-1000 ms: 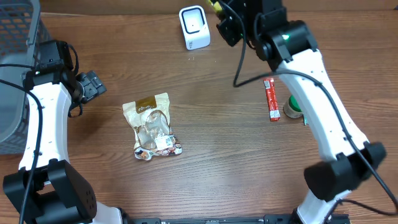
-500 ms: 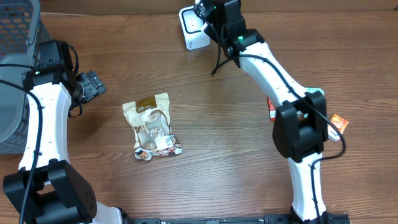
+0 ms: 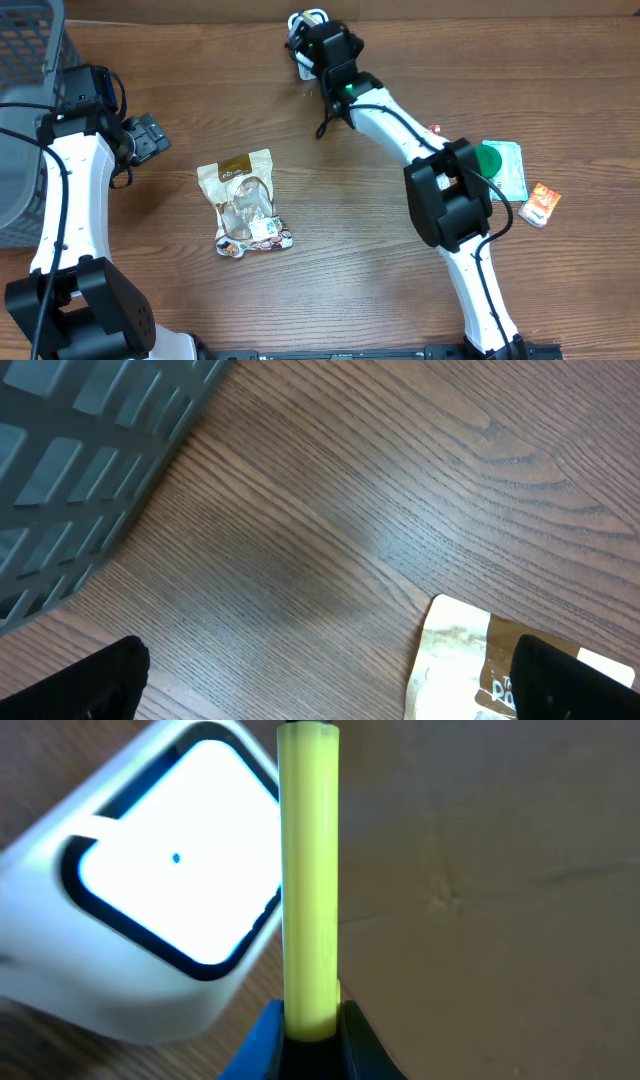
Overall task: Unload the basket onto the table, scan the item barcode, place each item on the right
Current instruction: 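Hold the highlighter barcode in front of the scanner, then move the highlighter right and release it beside the red bar, then move the right gripper left and lower it onto the snack bag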
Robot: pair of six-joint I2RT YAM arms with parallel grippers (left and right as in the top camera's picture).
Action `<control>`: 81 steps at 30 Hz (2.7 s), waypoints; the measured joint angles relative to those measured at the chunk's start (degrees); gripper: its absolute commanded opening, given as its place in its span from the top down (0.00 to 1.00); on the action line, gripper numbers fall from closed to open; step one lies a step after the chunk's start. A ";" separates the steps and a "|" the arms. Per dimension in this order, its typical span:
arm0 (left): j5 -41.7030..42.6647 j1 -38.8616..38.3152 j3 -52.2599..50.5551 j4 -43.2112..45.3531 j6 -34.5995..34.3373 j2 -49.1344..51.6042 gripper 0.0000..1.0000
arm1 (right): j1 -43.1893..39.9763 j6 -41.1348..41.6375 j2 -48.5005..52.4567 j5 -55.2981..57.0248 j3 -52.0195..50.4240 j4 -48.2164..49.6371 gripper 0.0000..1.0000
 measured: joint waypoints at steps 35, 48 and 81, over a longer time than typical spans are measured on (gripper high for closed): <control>-0.02 0.00 0.00 0.04 0.00 0.00 0.00 | -2.99 39.10 -34.82 -11.23 0.81 -73.22 0.97; -0.02 0.00 0.00 0.02 0.00 0.00 0.00 | -12.50 44.94 -33.05 -29.22 -14.67 -76.46 0.97; 0.00 0.00 0.00 0.02 0.00 0.00 0.00 | -14.19 48.41 -32.92 -48.02 -38.21 -42.23 0.59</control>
